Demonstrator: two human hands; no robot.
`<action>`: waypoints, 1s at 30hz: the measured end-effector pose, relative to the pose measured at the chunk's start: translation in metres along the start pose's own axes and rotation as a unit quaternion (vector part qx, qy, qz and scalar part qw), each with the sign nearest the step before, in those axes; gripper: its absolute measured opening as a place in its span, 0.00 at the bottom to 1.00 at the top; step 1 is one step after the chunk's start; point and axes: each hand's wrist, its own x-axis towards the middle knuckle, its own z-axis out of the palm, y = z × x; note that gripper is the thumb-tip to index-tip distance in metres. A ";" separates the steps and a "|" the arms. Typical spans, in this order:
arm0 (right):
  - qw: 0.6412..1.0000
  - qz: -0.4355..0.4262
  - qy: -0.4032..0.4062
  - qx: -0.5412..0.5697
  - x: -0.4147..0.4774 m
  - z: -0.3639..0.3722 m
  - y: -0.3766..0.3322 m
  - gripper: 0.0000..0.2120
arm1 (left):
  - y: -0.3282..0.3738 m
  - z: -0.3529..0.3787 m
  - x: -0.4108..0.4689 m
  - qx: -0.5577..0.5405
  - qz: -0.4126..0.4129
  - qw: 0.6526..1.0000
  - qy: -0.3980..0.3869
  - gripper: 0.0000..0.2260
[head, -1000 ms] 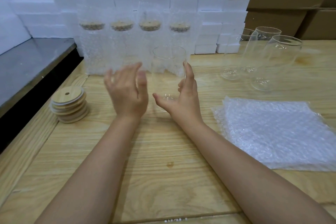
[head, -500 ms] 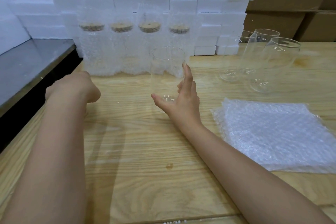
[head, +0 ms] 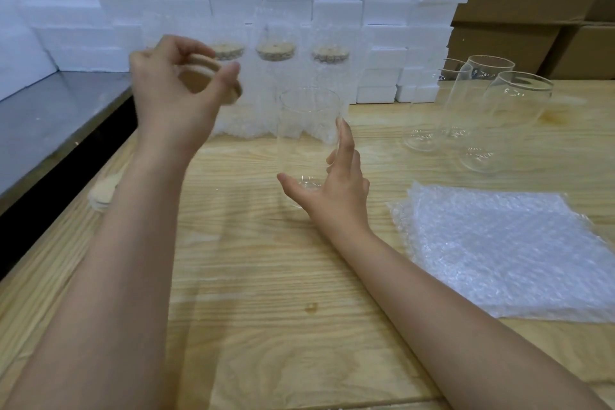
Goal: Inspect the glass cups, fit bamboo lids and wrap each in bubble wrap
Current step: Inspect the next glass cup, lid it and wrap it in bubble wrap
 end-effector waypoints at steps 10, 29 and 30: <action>1.000 -0.004 0.001 0.002 0.000 0.002 0.002 0.52 | 0.018 0.064 -0.027 -0.167 0.070 0.981 -0.062 0.17; 1.000 -0.014 0.009 -0.020 0.001 0.003 0.003 0.51 | 0.014 0.070 -0.027 -0.050 0.205 0.962 -0.171 0.24; 1.000 -0.014 0.009 -0.021 0.001 0.003 0.003 0.51 | 0.014 0.071 -0.026 -0.045 0.205 0.963 -0.168 0.23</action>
